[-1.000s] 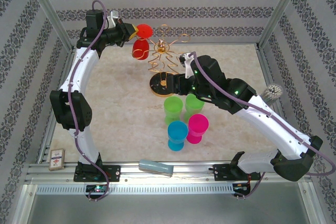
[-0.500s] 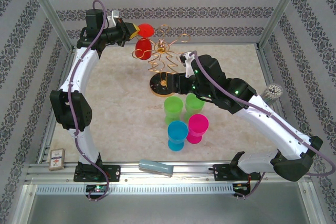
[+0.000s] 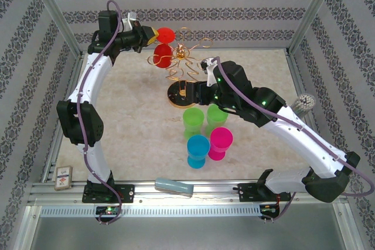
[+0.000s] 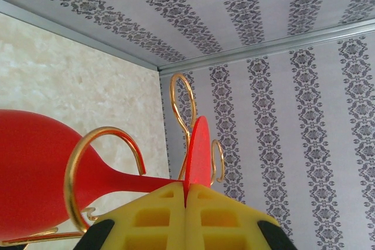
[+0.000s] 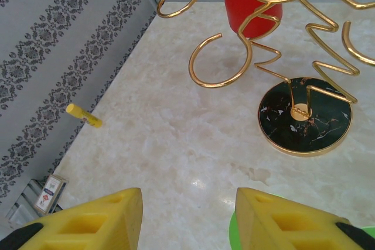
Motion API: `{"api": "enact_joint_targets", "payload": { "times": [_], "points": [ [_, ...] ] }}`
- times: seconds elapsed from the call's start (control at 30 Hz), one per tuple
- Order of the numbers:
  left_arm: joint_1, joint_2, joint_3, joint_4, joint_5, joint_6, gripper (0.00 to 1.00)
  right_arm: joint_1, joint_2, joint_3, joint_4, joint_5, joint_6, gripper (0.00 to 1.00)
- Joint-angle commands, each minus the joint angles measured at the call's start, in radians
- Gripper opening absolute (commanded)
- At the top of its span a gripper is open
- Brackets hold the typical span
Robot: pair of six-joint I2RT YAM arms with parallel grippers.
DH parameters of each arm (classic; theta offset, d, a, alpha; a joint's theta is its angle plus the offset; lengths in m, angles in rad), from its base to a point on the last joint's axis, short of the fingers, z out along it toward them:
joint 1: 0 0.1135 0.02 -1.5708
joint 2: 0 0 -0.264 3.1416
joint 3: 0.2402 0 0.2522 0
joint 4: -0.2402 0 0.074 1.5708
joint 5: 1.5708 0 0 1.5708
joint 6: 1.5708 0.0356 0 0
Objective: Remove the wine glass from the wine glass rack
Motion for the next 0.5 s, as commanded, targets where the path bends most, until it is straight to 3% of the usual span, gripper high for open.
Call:
{"api": "enact_joint_targets", "payload": {
  "times": [0.0,0.47],
  "points": [
    [-0.019,-0.020,0.048,-0.002,0.029,0.025,0.00,-0.006,-0.021,-0.015,0.026,-0.006,0.012,0.46],
    [-0.031,0.037,0.140,-0.040,0.005,0.035,0.00,-0.006,-0.019,-0.010,0.026,-0.007,0.008,0.46]
  ]
}}
